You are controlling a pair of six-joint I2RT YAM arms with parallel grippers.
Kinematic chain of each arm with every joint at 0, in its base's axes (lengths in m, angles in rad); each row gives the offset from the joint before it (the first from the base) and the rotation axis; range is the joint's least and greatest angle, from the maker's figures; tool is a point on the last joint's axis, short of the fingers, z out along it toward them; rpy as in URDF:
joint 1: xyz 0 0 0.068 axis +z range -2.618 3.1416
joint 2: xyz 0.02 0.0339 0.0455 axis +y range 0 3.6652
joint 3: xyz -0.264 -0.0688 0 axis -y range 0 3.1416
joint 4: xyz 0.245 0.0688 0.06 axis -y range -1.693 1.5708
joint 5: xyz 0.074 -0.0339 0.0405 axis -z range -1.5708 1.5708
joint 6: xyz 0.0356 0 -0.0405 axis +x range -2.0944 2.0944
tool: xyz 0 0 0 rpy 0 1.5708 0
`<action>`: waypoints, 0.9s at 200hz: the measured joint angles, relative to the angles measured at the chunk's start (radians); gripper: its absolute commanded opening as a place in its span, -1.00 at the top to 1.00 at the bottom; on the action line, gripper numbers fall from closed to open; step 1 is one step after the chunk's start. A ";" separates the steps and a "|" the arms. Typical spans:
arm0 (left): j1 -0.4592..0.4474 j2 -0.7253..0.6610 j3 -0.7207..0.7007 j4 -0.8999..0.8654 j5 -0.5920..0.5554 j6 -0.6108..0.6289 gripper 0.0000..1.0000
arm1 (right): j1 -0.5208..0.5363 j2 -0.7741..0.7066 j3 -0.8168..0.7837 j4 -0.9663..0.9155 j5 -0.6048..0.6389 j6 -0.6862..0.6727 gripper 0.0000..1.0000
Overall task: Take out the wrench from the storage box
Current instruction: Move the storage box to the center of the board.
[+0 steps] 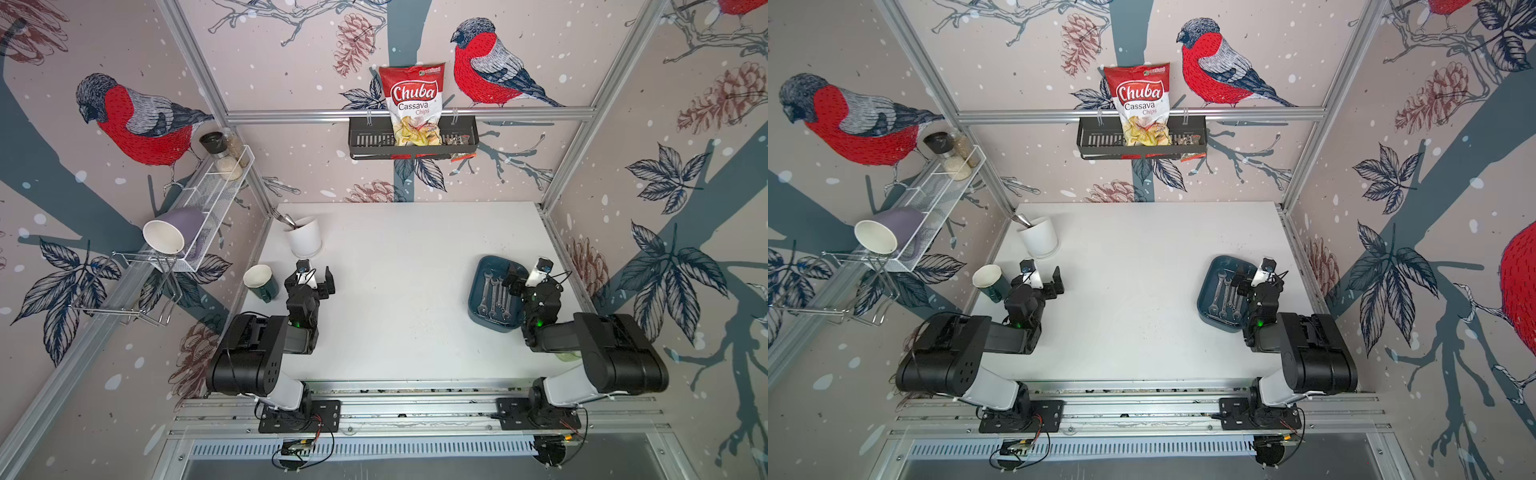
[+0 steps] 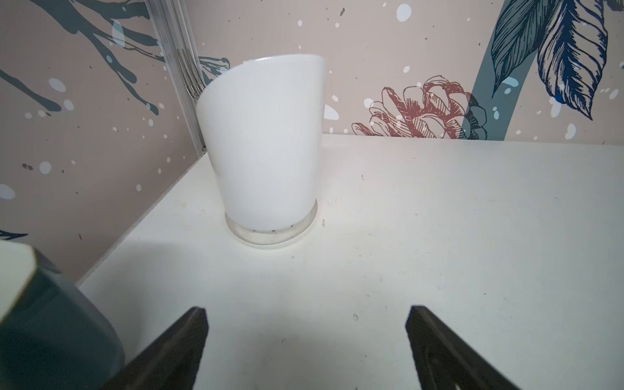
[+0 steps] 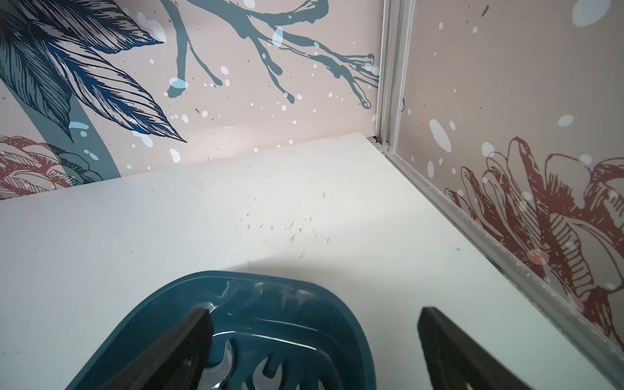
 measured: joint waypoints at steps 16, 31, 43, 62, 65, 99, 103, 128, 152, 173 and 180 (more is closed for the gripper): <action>0.000 0.000 0.000 0.000 0.000 0.000 -0.92 | 0.000 0.000 0.000 0.000 0.000 0.000 -1.00; 0.000 0.000 0.000 0.000 0.000 0.000 -0.92 | 0.001 0.000 0.000 0.000 0.000 0.000 -1.00; 0.000 0.000 0.000 0.000 0.000 0.000 -0.92 | 0.001 0.000 0.000 0.000 0.000 0.000 -1.00; 0.000 0.000 0.000 0.000 0.000 0.000 -0.92 | 0.001 0.000 0.000 0.000 0.000 0.000 -1.00; 0.000 0.000 0.000 0.000 0.000 0.000 -0.92 | 0.001 0.000 0.000 0.000 0.000 0.000 -1.00; 0.000 0.000 0.000 0.000 0.000 0.000 -0.92 | 0.000 -0.003 -0.003 0.000 0.000 0.000 -1.00; 0.000 0.000 0.000 0.000 0.000 0.000 -0.93 | -0.001 -0.004 -0.003 0.000 0.000 0.000 -1.00; 0.000 -0.018 0.006 -0.027 -0.016 -0.001 -0.92 | -0.002 -0.072 0.010 -0.050 0.000 0.000 -1.00; -0.033 -0.153 0.036 -0.126 -0.072 0.006 -0.92 | -0.004 -0.214 0.135 -0.273 0.016 0.022 -1.00; -0.127 -0.298 0.111 -0.275 -0.119 -0.003 -0.92 | -0.018 -0.306 0.324 -0.592 0.050 0.128 -1.00; -0.153 -0.338 0.158 -0.346 -0.128 -0.037 -0.93 | -0.027 -0.321 0.389 -0.699 0.050 0.169 -1.00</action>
